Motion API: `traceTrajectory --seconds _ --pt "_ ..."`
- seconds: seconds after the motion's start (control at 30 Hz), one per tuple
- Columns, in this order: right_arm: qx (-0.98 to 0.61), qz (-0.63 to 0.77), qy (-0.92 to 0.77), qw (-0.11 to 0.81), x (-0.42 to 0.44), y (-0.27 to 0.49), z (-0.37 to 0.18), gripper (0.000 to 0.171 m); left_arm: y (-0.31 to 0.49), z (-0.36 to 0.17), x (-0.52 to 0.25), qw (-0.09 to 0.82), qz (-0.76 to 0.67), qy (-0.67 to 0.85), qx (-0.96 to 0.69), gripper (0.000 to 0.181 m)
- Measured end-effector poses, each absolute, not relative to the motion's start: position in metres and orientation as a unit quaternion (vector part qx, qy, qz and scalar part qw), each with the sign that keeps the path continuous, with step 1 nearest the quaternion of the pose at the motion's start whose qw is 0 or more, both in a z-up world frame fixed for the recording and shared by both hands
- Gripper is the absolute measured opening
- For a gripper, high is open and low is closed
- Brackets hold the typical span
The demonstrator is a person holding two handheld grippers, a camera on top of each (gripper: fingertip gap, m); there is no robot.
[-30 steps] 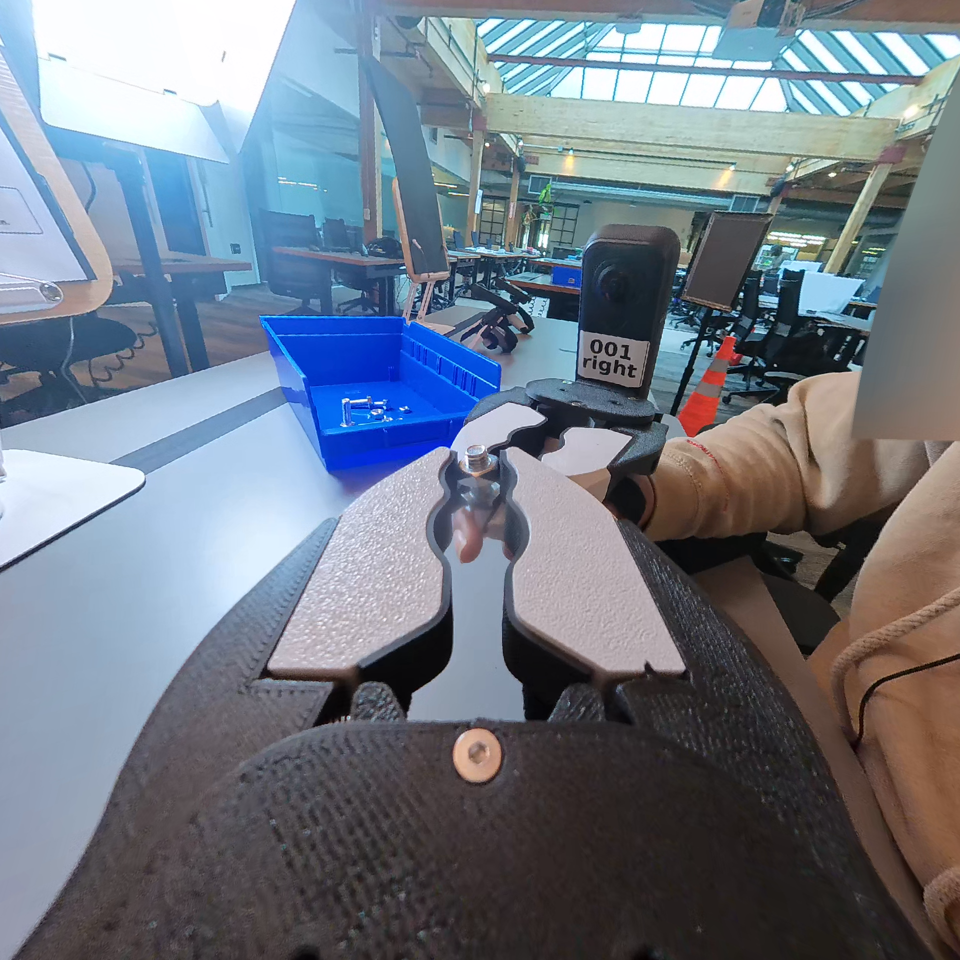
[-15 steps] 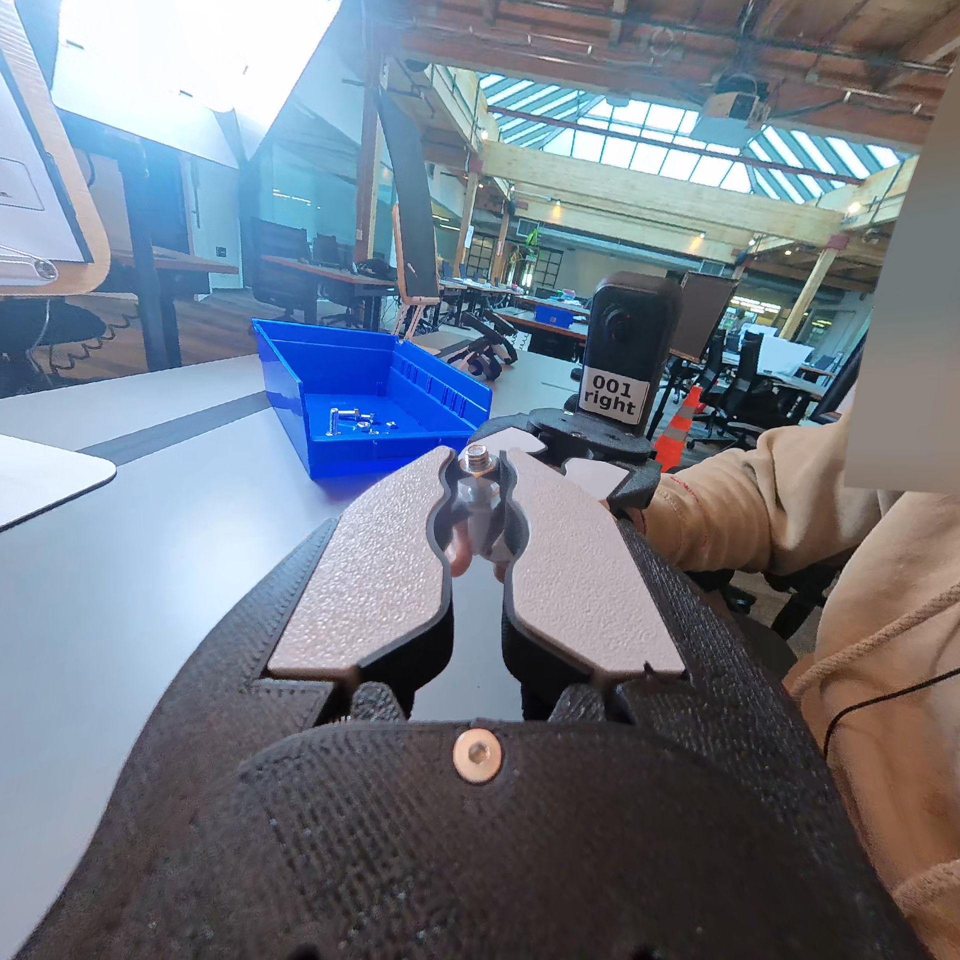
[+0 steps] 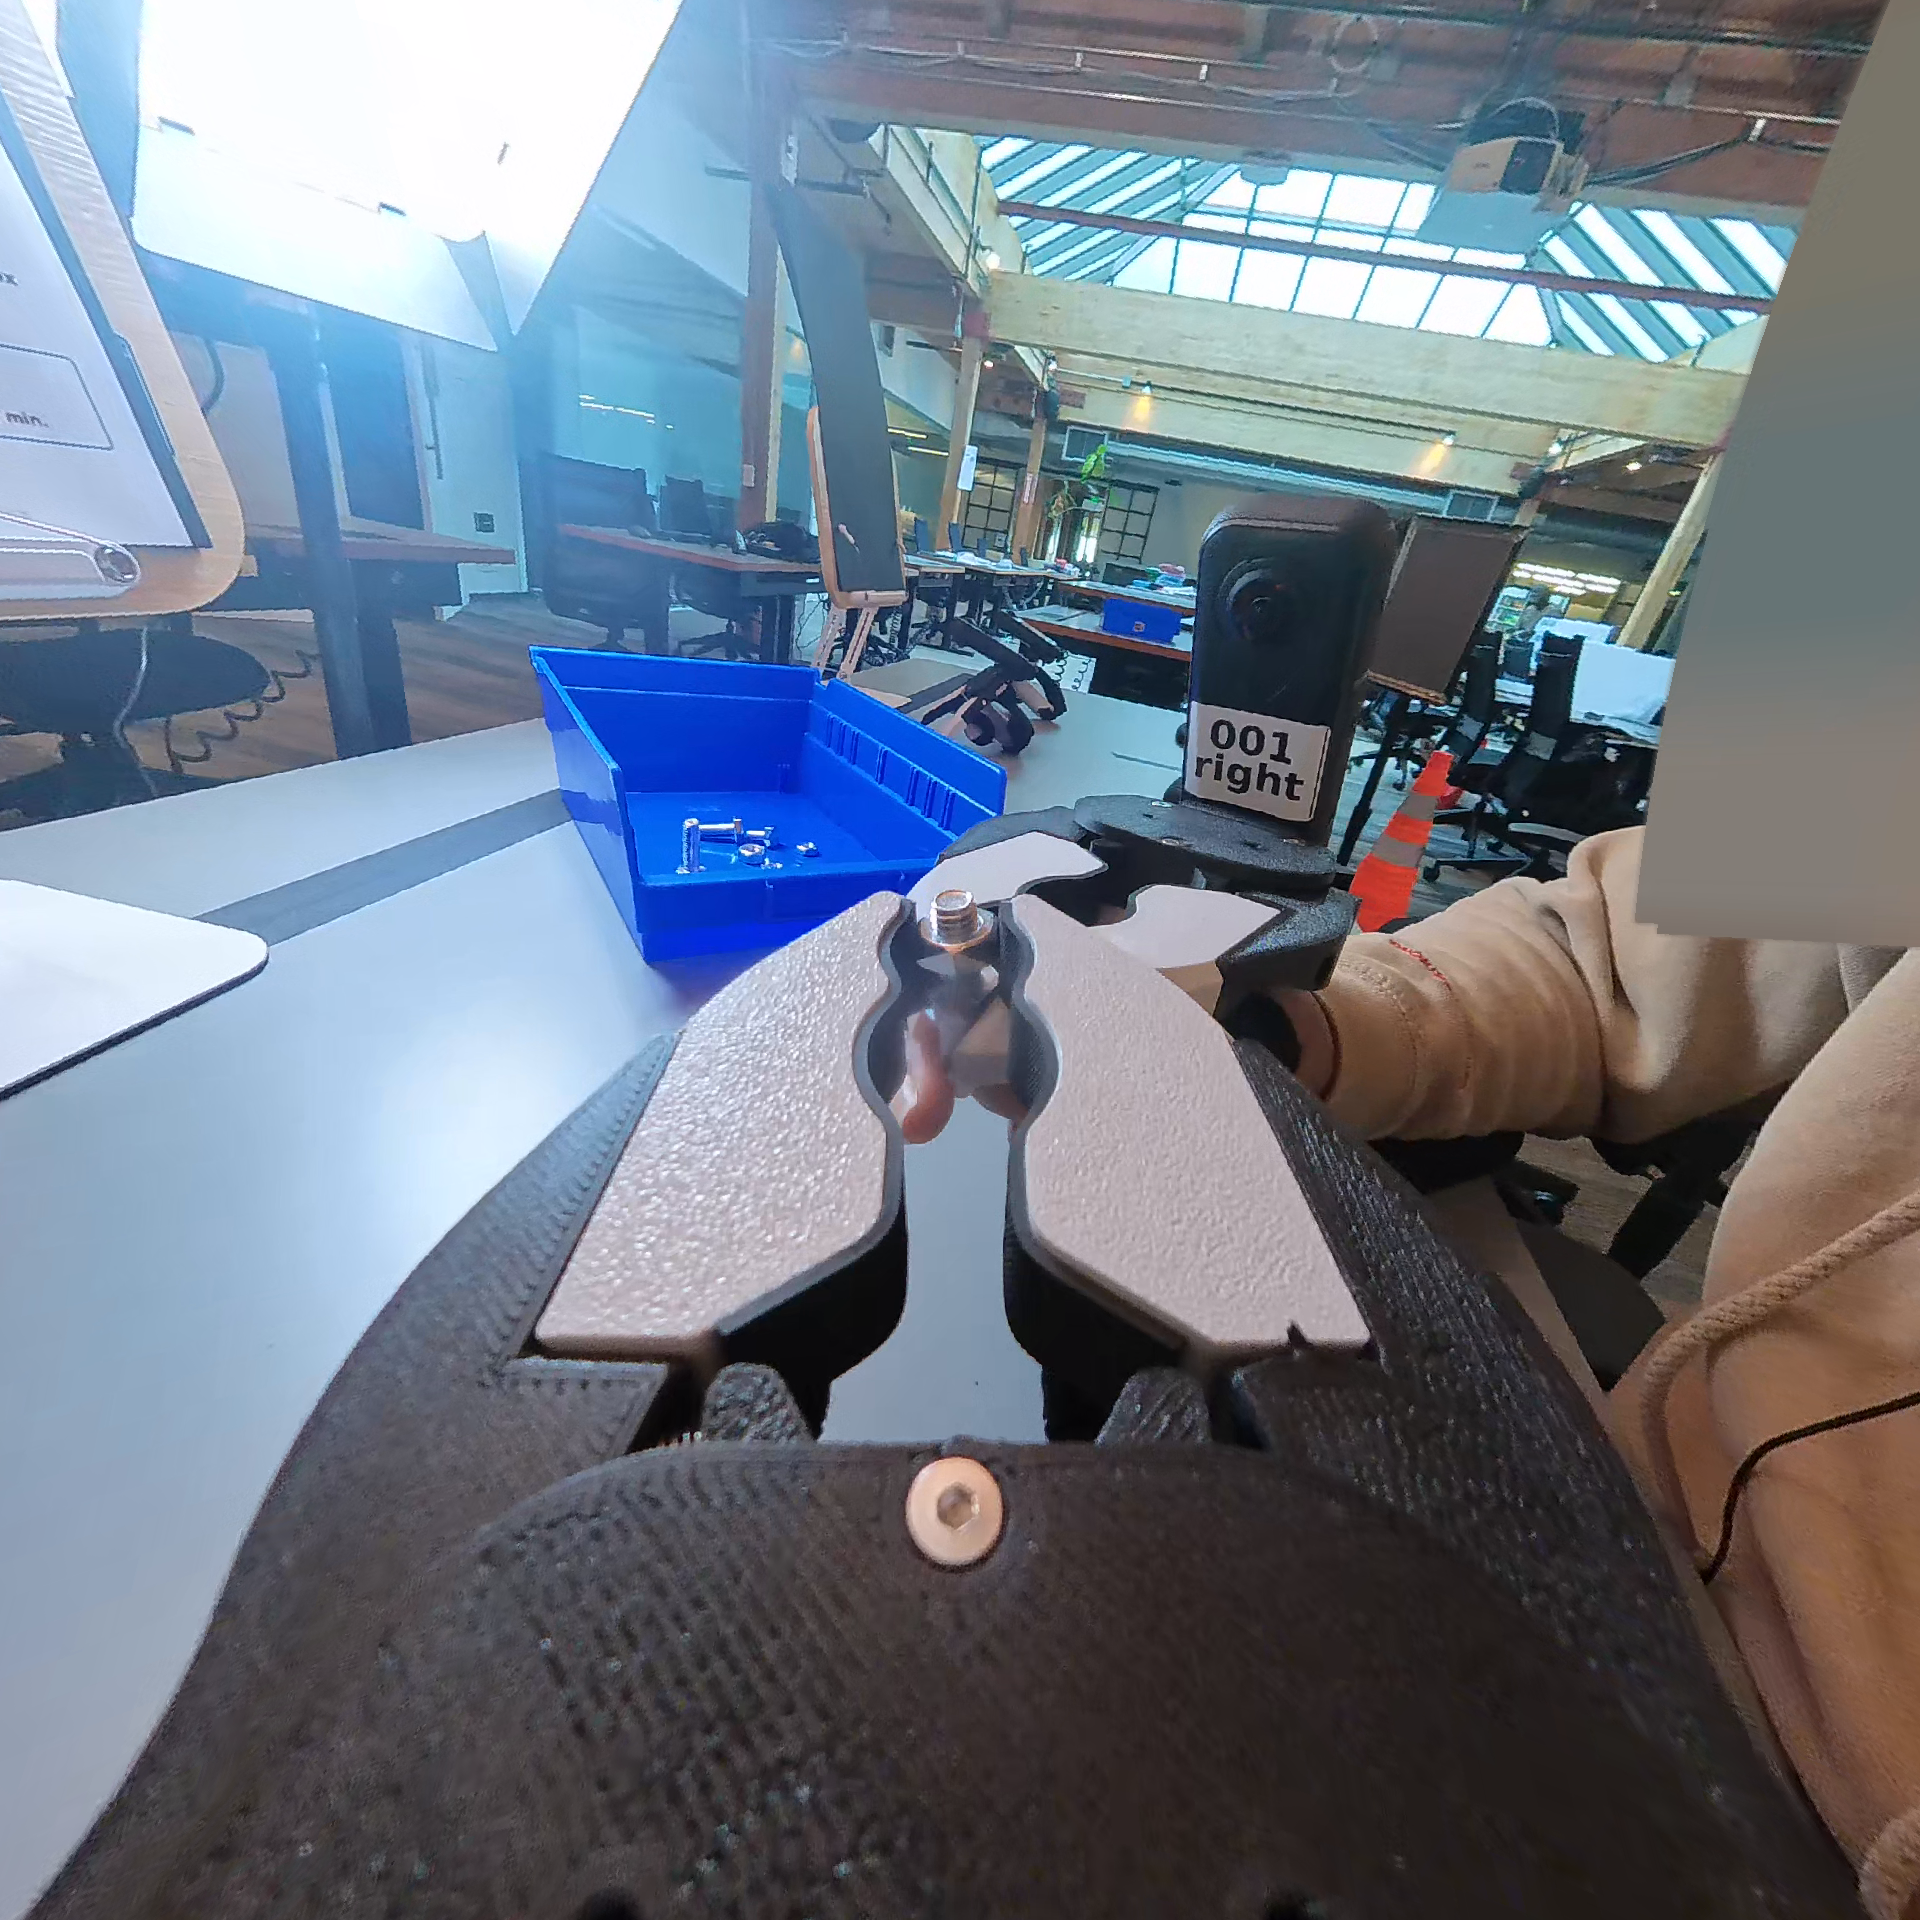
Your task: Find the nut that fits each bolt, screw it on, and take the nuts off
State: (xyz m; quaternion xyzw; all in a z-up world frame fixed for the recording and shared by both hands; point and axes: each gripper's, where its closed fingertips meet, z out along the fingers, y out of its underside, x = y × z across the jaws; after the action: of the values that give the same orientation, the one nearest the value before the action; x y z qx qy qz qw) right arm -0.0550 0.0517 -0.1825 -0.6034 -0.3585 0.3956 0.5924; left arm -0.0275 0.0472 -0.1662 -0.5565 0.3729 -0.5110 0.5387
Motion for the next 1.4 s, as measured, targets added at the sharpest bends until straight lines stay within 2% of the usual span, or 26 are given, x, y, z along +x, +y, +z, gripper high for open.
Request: traceTrajectory --seconds 1.0,1.17,1.2,1.23,1.4 --pt "-0.598 0.406 -0.362 0.589 -0.056 0.049 -0.183 0.015 0.044 -0.162 -0.028 0.552 -0.501 0.381 -0.546 0.015" --pt "-0.592 0.414 -0.35 0.596 -0.049 0.055 -0.182 0.014 0.038 -0.162 -0.027 0.532 -0.52 0.39 -0.543 0.032" --pt "-0.593 0.412 -0.343 0.6 -0.045 0.057 -0.181 0.014 0.037 -0.16 -0.029 0.528 -0.524 0.393 -0.541 0.027" --pt "-0.599 0.41 -0.332 0.603 -0.041 0.062 -0.18 0.014 0.034 -0.157 -0.032 0.527 -0.532 0.4 -0.529 0.013" --pt "-0.6 0.415 -0.324 0.603 -0.036 0.067 -0.179 0.014 0.04 -0.153 -0.037 0.546 -0.517 0.389 -0.533 0.019"
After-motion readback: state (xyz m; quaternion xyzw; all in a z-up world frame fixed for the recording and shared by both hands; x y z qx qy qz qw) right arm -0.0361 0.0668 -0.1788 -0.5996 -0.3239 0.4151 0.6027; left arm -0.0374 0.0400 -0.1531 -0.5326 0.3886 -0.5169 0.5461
